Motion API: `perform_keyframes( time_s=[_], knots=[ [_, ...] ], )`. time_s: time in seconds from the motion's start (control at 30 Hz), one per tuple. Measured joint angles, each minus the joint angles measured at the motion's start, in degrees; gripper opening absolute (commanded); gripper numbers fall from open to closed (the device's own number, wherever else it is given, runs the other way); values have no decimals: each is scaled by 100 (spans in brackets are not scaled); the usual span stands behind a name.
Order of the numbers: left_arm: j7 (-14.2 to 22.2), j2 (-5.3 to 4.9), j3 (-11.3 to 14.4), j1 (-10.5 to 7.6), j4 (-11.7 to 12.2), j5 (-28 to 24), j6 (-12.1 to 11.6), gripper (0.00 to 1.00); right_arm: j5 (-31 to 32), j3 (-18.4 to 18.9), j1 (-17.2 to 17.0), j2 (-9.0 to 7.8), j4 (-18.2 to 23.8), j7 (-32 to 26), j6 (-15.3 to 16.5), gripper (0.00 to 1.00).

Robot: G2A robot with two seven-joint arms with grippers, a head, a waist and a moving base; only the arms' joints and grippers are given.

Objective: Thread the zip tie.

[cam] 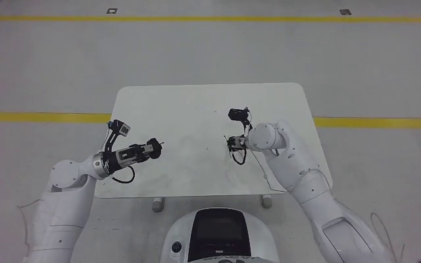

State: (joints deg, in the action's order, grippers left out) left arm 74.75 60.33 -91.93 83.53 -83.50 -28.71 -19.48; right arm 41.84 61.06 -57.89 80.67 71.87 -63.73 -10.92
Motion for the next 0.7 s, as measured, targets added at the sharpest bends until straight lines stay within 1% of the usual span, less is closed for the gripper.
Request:
perform_keyframes(
  time_s=[0.23, 0.3, 0.33, 0.43, 0.5, 0.6, 0.7],
  knots=[
    [0, 0, 0, 0, 0, 0, 0, 0, 1, 2, 2, 1, -3, -3, 3, 0],
    [0, 0, 0, 0, 0, 0, 0, 0, -119, 59, -86, 7, 94, 149, 40, 0],
    [0, 0, 0, 0, 0, 0, 0, 0, -243, 105, -163, 11, 180, 345, 63, 0],
    [0, 0, 0, 0, 0, 0, 0, 0, -849, 364, -465, 13, 568, 1184, 206, 0],
    [0, 0, 0, 0, 0, 0, 0, 0, -1244, 510, -691, 12, 817, 1636, 402, 0],
    [0, 0, 0, 0, 0, 0, 0, 0, -1698, 577, -987, 21, 1071, 2136, 707, 0],
    [0, 0, 0, 0, 0, 0, 0, 0, -2035, 518, -1217, 48, 1215, 2605, 950, 0]
  ],
)
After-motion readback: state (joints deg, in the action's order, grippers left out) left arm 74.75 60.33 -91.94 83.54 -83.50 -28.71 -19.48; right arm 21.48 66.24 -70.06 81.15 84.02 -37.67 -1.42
